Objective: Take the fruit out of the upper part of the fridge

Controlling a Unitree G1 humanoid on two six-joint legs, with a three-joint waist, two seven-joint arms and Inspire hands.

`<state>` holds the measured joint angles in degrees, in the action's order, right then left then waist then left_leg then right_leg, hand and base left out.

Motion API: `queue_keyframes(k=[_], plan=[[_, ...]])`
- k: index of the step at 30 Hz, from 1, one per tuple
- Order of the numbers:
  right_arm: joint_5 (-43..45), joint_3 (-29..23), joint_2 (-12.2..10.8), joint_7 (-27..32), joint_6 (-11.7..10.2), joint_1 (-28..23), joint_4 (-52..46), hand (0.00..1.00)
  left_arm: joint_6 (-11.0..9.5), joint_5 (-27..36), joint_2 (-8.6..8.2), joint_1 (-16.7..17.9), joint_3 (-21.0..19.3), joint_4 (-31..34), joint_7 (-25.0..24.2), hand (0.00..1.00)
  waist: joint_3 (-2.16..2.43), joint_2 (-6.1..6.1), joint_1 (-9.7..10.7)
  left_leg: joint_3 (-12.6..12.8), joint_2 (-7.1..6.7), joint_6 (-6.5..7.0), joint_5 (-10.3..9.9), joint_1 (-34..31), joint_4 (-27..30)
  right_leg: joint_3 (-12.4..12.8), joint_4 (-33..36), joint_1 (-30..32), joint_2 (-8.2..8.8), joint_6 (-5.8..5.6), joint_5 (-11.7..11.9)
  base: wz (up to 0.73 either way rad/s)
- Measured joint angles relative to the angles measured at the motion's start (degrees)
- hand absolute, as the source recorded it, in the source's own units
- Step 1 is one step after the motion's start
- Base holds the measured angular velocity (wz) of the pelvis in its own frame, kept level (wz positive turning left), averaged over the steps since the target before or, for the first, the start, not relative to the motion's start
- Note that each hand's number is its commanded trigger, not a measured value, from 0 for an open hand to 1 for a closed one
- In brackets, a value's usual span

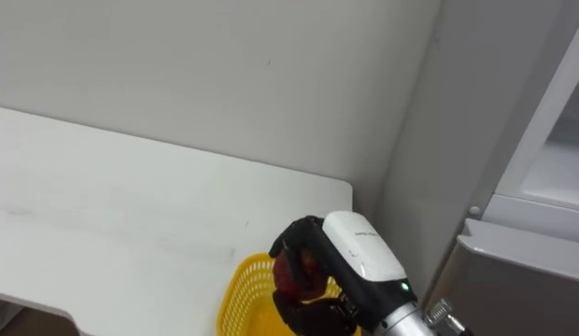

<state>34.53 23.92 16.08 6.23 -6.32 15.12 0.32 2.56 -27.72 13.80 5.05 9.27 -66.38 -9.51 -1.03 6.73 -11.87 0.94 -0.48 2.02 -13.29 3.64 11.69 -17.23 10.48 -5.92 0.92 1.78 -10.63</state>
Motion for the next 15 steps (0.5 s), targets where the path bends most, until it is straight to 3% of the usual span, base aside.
queue_keyframes(k=[4,5,6,7,13,15], plan=[[0.1,0.1,-0.1,0.2,0.1,0.0,4.9,0.98,0.0,0.0,-0.12,-0.2,0.0,0.0,0.2,0.0,-0.21,-0.3,-1.1,-0.1,-0.14,0.09,0.1,0.0,0.0,0.0,0.0,0.0,0.06,0.0,0.0,0.0],[0.1,0.1,-0.1,0.2,0.2,0.0,6.0,0.51,0.0,0.0,-0.13,-0.1,0.0,0.0,0.2,0.0,-0.3,-0.44,-1.3,-0.1,-0.16,0.12,0.2,-0.1,0.0,0.0,0.1,0.1,0.09,0.0,0.0,0.0],[0.0,0.1,-0.1,0.2,0.2,0.0,6.6,0.14,0.0,-0.1,-0.2,-0.1,0.0,0.0,0.2,0.0,-0.39,-0.58,-1.3,0.0,-0.18,0.14,0.2,-0.2,0.0,0.0,0.1,0.2,0.2,0.0,0.0,0.0],[0.0,0.1,-0.1,0.2,0.2,0.0,6.7,0.0,0.0,-0.2,-0.26,-0.1,0.0,0.0,0.3,0.0,-0.41,-0.64,-1.4,0.0,-0.19,0.16,0.2,-0.3,0.0,0.0,0.1,0.3,0.22,0.0,0.0,0.0],[-0.6,0.1,-0.3,0.2,0.0,0.3,8.8,0.0,0.0,-1.2,-0.65,-0.1,-0.1,1.1,0.2,0.0,-0.13,-1.22,-1.4,0.0,-0.22,0.23,0.4,-0.5,0.0,0.2,0.1,0.5,0.29,0.0,0.0,0.0],[-0.8,0.1,-0.2,0.2,0.0,0.3,8.9,0.0,0.0,-1.3,-0.65,-0.1,-0.2,1.5,0.2,0.0,0.15,-1.51,-1.4,0.1,-0.22,0.22,0.4,-0.4,0.0,0.3,0.0,0.5,0.27,0.0,0.0,-0.02]])
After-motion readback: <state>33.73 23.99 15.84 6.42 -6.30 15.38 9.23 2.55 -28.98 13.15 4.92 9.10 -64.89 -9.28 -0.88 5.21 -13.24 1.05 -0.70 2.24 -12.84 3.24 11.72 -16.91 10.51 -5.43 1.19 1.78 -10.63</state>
